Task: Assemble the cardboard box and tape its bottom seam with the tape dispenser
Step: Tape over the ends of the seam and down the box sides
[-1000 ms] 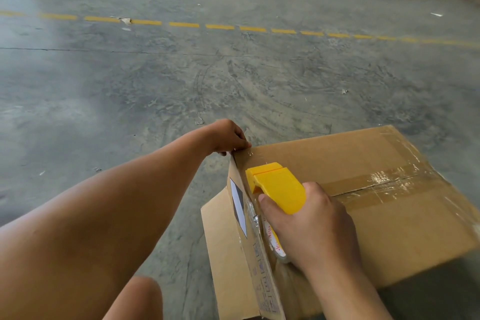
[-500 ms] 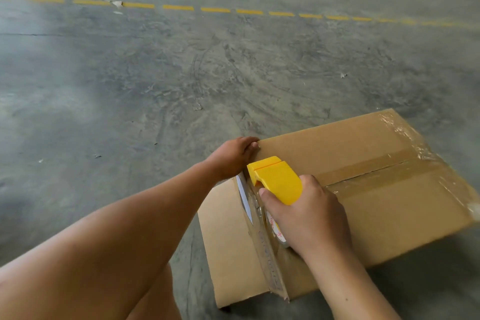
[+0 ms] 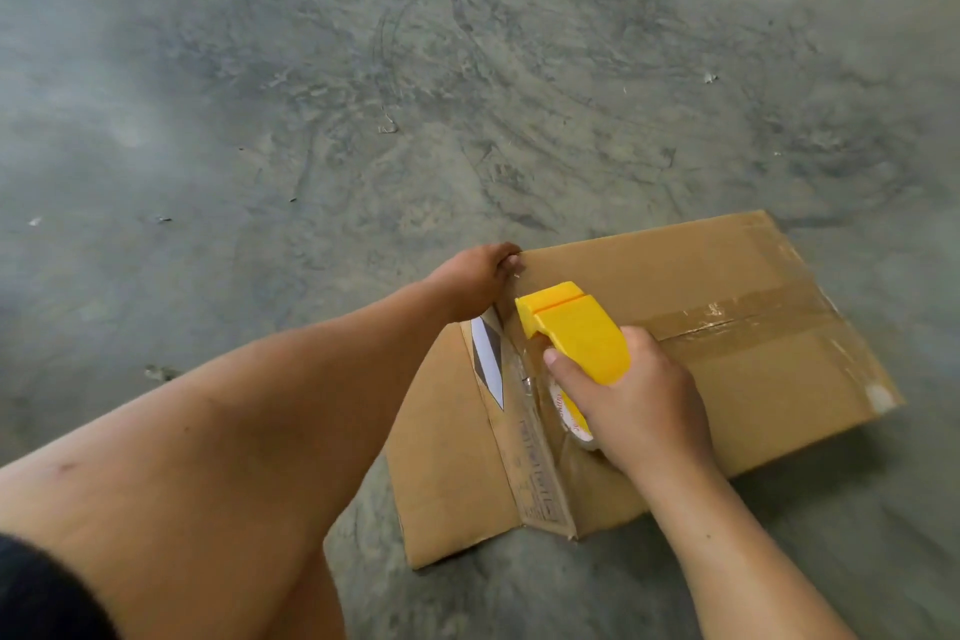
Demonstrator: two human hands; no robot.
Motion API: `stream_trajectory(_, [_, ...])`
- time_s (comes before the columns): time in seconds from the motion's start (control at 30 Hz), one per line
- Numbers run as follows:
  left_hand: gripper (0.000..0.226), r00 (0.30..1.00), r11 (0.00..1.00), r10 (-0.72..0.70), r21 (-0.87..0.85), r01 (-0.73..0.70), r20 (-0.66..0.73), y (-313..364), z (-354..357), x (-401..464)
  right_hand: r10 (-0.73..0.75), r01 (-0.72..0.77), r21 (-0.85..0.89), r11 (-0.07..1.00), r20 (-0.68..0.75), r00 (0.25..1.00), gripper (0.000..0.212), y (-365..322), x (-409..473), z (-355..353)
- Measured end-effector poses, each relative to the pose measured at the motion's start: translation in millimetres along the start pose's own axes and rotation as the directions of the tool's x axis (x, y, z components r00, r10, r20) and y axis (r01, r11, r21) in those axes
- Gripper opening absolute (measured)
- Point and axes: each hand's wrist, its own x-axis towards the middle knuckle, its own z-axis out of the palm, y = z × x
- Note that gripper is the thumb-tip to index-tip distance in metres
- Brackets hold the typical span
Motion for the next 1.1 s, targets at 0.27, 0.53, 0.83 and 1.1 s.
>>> stream_trajectory(0.27, [0.037, 0.997, 0.997, -0.066, -0.036, 0.065, -0.027, 9.5, 1.6, 4.5, -0.072, 0.074, 0.026, 0.997, -0.043, 0.996, 0.052, 19.2, 9.5, 7.7])
stream_trajectory(0.53, [0.042, 0.991, 0.994, -0.107, -0.027, 0.105, -0.085, -1.7, 9.9, 15.3, -0.114, 0.113, -0.03, 0.993, -0.019, 0.993, 0.055, 18.7, 16.3, 12.6])
stream_trajectory(0.83, [0.048, 0.983, 0.99, -0.138, -0.03, 0.136, -0.124, 12.3, 9.8, 1.2, -0.084, 0.084, -0.043, 0.996, 0.013, 0.996, 0.061, 9.9, 15.3, 7.7])
stream_trajectory(1.1, [0.049, 0.979, 0.985, -0.171, -0.006, 0.172, -0.111, 23.4, 8.4, -5.7, -0.092, 0.092, -0.02, 0.996, -0.005, 0.996, 0.061, 33.5, -7.0, 3.2])
